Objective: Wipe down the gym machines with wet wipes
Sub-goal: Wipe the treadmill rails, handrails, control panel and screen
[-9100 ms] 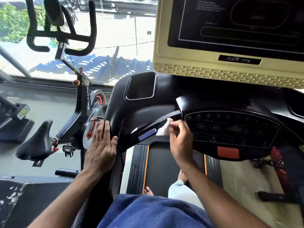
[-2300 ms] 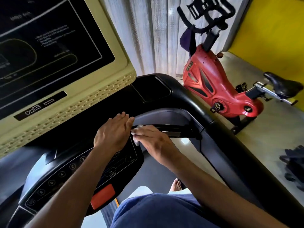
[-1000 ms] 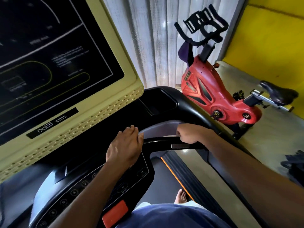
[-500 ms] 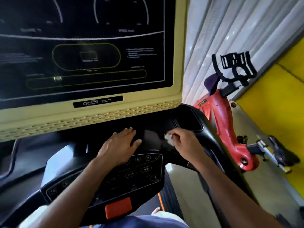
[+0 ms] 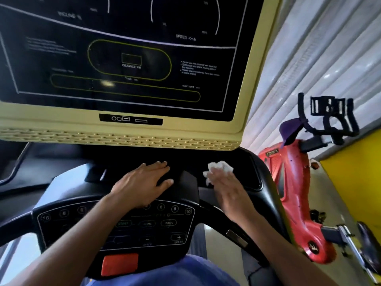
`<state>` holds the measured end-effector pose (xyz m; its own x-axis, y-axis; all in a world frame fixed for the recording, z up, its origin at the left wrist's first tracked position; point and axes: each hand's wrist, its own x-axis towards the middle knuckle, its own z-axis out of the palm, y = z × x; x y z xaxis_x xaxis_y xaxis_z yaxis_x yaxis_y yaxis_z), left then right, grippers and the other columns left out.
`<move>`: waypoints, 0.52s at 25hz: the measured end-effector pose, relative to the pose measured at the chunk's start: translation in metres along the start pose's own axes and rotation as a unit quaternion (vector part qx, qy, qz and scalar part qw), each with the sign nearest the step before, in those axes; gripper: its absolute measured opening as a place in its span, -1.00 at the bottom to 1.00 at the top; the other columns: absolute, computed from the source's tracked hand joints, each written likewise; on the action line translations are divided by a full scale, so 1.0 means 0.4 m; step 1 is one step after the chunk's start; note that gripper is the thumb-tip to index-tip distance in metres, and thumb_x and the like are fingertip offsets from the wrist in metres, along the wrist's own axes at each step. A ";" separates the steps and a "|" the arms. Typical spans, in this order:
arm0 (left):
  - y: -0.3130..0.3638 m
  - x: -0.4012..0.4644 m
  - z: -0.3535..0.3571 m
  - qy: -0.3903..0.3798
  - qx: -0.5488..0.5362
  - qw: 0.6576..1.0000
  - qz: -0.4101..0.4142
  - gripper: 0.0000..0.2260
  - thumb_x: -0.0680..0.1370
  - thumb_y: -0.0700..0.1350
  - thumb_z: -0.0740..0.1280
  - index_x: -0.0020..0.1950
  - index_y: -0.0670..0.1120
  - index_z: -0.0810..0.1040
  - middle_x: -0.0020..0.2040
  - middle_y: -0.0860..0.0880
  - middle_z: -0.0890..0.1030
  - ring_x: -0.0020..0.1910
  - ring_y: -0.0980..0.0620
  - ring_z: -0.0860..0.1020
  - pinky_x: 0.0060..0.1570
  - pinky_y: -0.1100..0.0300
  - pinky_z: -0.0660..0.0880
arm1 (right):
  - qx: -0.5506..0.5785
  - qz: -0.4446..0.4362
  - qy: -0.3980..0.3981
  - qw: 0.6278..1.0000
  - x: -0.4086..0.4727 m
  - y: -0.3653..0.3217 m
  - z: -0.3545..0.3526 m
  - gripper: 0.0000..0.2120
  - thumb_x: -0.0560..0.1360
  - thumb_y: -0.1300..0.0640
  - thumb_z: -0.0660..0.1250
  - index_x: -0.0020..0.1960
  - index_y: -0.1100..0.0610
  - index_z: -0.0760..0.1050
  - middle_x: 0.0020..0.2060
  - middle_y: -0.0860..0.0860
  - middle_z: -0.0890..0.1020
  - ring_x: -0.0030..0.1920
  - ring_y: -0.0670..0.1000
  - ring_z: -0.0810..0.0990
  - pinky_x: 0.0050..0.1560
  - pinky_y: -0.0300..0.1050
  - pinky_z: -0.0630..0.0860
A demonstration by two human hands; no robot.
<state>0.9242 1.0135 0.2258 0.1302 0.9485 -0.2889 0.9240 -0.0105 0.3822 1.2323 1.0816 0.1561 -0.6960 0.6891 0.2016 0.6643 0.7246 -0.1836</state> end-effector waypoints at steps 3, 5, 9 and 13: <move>0.010 0.002 -0.006 0.009 0.008 1.000 -0.016 -0.40 0.66 0.33 -0.02 0.67 0.15 0.12 0.66 0.22 0.06 0.63 0.15 0.05 0.58 0.14 0.01 | -0.023 0.096 -0.080 0.992 0.176 -0.013 -0.005 -0.41 0.62 -0.04 -0.03 0.59 0.16 0.26 0.53 0.10 0.37 0.58 0.09 0.20 0.62 0.09 0.04; 0.004 -0.014 0.003 0.039 0.020 0.999 -0.027 -0.25 0.57 0.47 -0.20 0.66 0.14 0.18 0.65 0.21 0.11 0.63 0.19 0.10 0.58 0.12 0.07 | 0.044 0.100 -0.123 0.986 0.245 -0.063 -0.009 -0.38 0.59 -0.10 -0.09 0.57 0.12 0.25 0.49 0.09 0.39 0.55 0.12 0.23 0.61 0.09 0.06; -0.033 -0.071 0.039 0.103 0.041 0.991 -0.080 -0.18 0.54 0.47 -0.30 0.62 0.11 0.29 0.62 0.18 0.25 0.60 0.22 0.19 0.58 0.17 0.08 | 0.123 -0.023 -0.139 0.982 0.068 -0.071 -0.034 -0.41 0.65 -0.08 -0.03 0.63 0.10 0.21 0.64 -0.01 0.16 0.65 -0.03 0.03 0.64 -0.03 -0.05; -0.037 -0.083 0.045 0.126 0.056 0.986 -0.092 -0.24 0.58 0.44 -0.23 0.59 0.11 0.36 0.58 0.16 0.34 0.57 0.21 0.27 0.56 0.17 0.14 | -0.012 0.054 -0.114 0.992 0.075 0.051 -0.020 -0.35 0.66 -0.14 -0.12 0.66 0.15 0.10 0.65 0.10 0.11 0.66 0.13 0.01 0.63 0.14 -0.02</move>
<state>0.9128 0.9766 0.2138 -0.1238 0.9860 -0.1115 0.9595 0.1476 0.2399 1.2271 1.1170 0.1661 -0.6618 0.7484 -0.0424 0.7431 0.6476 -0.1685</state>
